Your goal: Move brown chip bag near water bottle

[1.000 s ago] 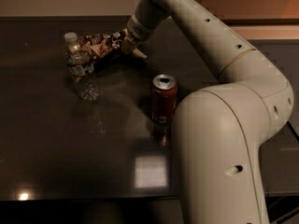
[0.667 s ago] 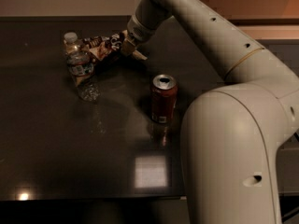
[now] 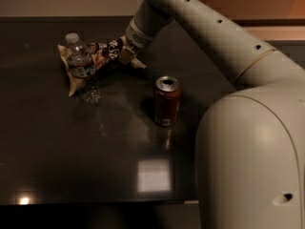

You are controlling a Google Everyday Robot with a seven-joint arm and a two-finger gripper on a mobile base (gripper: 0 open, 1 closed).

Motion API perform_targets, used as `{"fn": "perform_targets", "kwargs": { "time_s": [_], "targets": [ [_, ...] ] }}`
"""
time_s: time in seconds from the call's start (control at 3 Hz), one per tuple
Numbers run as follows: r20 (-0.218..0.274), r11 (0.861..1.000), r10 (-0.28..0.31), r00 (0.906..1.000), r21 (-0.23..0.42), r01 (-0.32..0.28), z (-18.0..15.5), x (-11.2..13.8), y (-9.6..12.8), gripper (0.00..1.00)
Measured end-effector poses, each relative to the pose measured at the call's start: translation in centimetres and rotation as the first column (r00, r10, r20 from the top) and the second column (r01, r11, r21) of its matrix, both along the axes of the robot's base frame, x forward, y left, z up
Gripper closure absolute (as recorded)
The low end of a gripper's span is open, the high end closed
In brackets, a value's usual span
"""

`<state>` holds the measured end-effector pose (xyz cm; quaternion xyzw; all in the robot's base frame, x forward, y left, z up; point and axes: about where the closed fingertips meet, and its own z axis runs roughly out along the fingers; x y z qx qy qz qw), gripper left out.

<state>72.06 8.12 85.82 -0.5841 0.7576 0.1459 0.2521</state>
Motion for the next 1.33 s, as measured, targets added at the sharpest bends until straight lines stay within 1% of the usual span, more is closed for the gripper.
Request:
{"fn": "perform_targets", "kwargs": {
  "time_s": [0.33,0.67,1.0,1.33],
  "targets": [
    [-0.007,1.0,0.014,0.9999,0.013,-0.013,-0.24,-0.85,0.41,0.36],
    [-0.002,0.999,0.024,0.9997,0.041,-0.024,-0.2,-1.06,0.6,0.13],
    [-0.006,0.999,0.027,0.9996,0.04,-0.027,-0.46,-1.07,0.78,0.0],
    [-0.006,0.999,0.027,0.9996,0.04,-0.027,-0.47,-1.07,0.79,0.0]
  ]
}}
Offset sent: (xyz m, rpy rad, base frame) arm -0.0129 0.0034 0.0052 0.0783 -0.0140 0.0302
